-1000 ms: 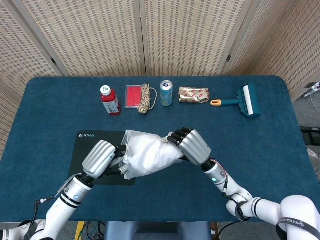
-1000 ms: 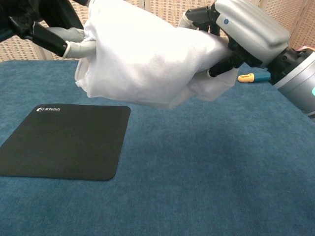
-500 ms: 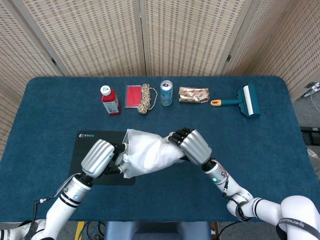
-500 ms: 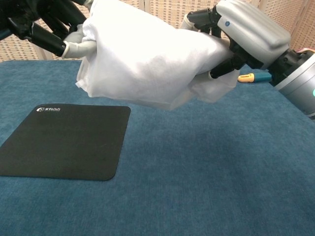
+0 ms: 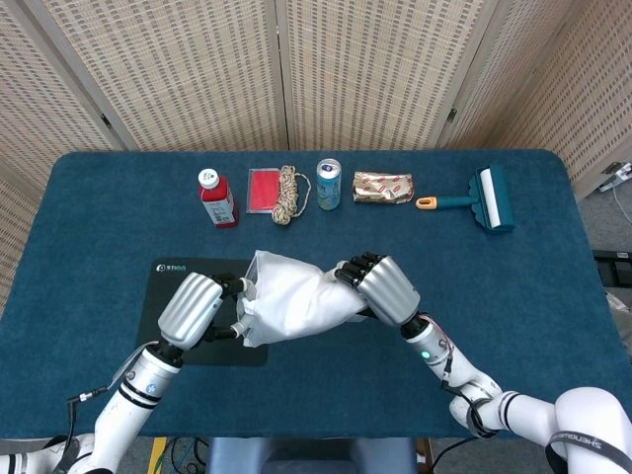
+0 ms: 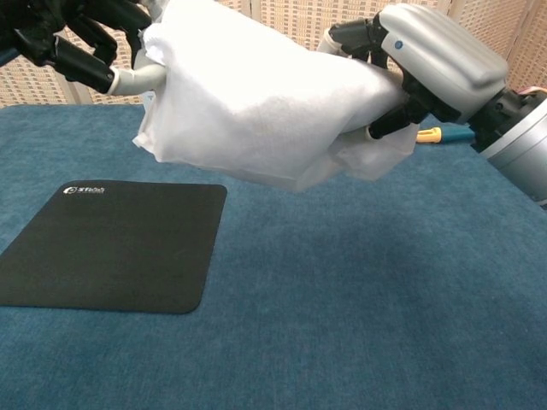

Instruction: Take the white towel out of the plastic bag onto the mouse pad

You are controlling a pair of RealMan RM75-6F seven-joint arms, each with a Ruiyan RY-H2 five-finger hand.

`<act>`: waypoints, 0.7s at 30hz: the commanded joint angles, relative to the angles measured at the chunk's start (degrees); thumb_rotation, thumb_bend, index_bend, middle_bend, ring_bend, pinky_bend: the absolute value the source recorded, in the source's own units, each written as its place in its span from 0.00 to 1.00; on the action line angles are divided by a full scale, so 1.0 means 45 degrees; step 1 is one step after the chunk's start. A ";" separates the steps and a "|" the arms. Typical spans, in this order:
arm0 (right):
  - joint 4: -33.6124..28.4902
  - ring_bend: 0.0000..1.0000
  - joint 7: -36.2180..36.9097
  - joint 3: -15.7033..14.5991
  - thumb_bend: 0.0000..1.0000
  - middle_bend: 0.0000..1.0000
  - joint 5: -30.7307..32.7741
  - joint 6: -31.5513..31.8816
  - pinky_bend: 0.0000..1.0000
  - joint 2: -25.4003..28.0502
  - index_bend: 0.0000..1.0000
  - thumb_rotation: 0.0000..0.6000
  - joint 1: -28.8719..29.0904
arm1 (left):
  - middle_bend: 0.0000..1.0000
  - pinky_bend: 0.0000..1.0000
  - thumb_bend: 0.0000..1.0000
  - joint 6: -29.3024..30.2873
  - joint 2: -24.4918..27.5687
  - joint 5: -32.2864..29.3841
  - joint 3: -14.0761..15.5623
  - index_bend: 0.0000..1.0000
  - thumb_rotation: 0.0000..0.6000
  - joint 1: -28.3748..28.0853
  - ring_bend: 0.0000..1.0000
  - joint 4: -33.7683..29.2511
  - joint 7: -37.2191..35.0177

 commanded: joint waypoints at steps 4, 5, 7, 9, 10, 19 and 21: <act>0.0078 0.61 0.0046 -0.0040 0.63 0.65 0.0024 -0.0012 0.72 -0.0026 0.50 1.00 -0.0042 | 0.53 0.82 0.78 0.0022 -0.0061 -0.0054 -0.0003 0.77 1.00 0.0028 0.55 0.0057 -0.0049; 0.0100 0.61 0.0057 -0.0046 0.63 0.65 0.0036 -0.0013 0.72 -0.0029 0.50 1.00 -0.0056 | 0.53 0.82 0.78 0.0032 -0.0060 -0.0078 -0.0012 0.77 1.00 0.0038 0.56 0.0088 -0.0063; 0.0129 0.61 0.0078 -0.0053 0.63 0.65 0.0058 -0.0009 0.72 -0.0024 0.50 1.00 -0.0084 | 0.53 0.82 0.78 0.0044 -0.0052 -0.0123 -0.0006 0.78 1.00 0.0068 0.56 0.0143 -0.0102; 0.0158 0.61 0.0100 -0.0057 0.63 0.65 0.0082 0.0006 0.72 -0.0001 0.50 1.00 -0.0119 | 0.53 0.82 0.78 0.0058 -0.0013 -0.0170 0.0008 0.78 1.00 0.0114 0.56 0.0213 -0.0161; 0.0164 0.61 0.0111 -0.0063 0.63 0.65 0.0096 0.0009 0.72 0.0013 0.50 1.00 -0.0139 | 0.53 0.82 0.78 0.0076 0.0003 -0.0182 0.0017 0.78 1.00 0.0142 0.56 0.0243 -0.0195; 0.0236 0.61 0.0308 -0.0180 0.63 0.65 0.0228 -0.0056 0.72 0.0104 0.50 1.00 -0.0337 | 0.53 0.82 0.78 0.0288 0.0266 -0.0263 0.0144 0.79 1.00 0.0498 0.57 0.0560 -0.0640; 0.0268 0.61 0.0368 -0.0204 0.62 0.64 0.0260 -0.0092 0.72 0.0113 0.50 1.00 -0.0371 | 0.53 0.82 0.78 0.0332 0.0333 -0.0293 0.0178 0.79 1.00 0.0591 0.57 0.0640 -0.0755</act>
